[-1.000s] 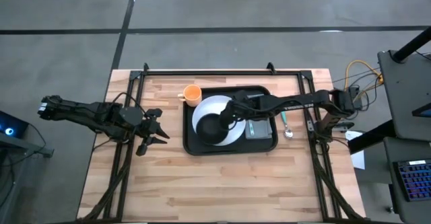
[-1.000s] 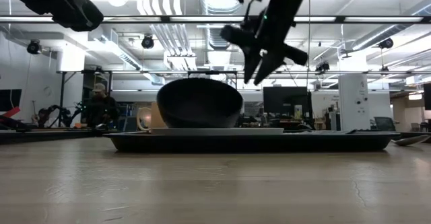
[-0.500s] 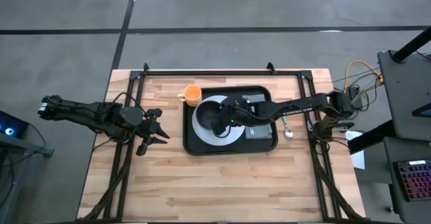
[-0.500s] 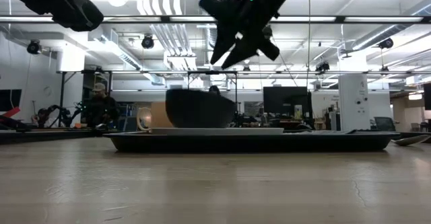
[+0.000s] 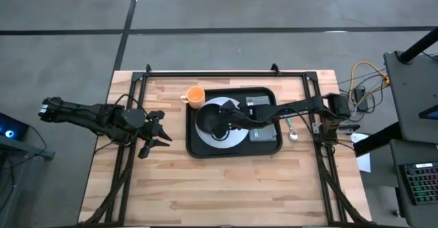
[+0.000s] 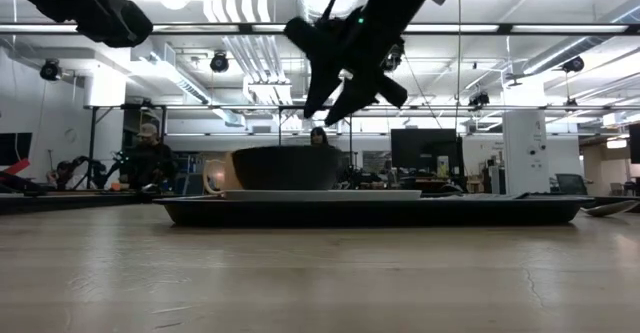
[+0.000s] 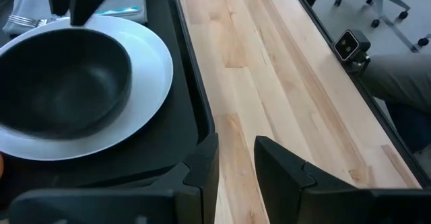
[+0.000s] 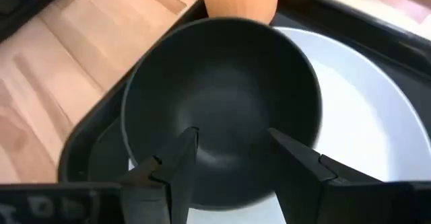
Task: Set up tray
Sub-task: Adjust the black bowl on the white plate
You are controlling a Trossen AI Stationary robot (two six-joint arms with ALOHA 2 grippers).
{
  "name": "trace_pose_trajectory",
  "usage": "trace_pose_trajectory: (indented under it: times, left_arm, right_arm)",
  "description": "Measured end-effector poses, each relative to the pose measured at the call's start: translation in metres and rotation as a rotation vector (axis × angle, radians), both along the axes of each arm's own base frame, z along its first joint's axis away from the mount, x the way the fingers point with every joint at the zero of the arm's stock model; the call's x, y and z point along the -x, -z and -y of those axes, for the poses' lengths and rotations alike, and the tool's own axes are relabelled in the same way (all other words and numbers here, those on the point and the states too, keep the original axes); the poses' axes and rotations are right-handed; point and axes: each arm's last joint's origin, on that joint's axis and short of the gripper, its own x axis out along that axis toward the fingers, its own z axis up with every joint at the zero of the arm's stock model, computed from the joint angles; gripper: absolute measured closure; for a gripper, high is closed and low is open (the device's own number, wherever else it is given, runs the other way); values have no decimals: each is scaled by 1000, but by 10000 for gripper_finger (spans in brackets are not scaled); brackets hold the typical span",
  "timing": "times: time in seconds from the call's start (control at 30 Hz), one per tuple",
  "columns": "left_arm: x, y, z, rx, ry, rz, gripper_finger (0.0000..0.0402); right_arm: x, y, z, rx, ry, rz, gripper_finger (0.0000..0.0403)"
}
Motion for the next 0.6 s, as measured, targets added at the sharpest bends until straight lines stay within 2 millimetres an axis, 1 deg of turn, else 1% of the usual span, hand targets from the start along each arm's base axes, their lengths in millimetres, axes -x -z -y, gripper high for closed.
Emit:
trace_pose_trajectory:
  times: [0.1, 0.3, 0.4, 0.6]
  left_arm:
    - [0, 0, 0, 10, -7, -2, 325]
    - [1, 1, 0, 21, -5, -24, 325]
    - [1, 1, 0, 23, -4, -27, 325]
    - [1, 1, 0, 32, -6, -30, 325]
  right_arm:
    - [-2, 9, 1, 1, 7, -36, 251]
    - [3, 12, 6, 67, 67, -88, 257]
    - [4, 11, 8, 63, 79, -89, 257]
    - [7, 19, 14, 54, 109, -109, 257]
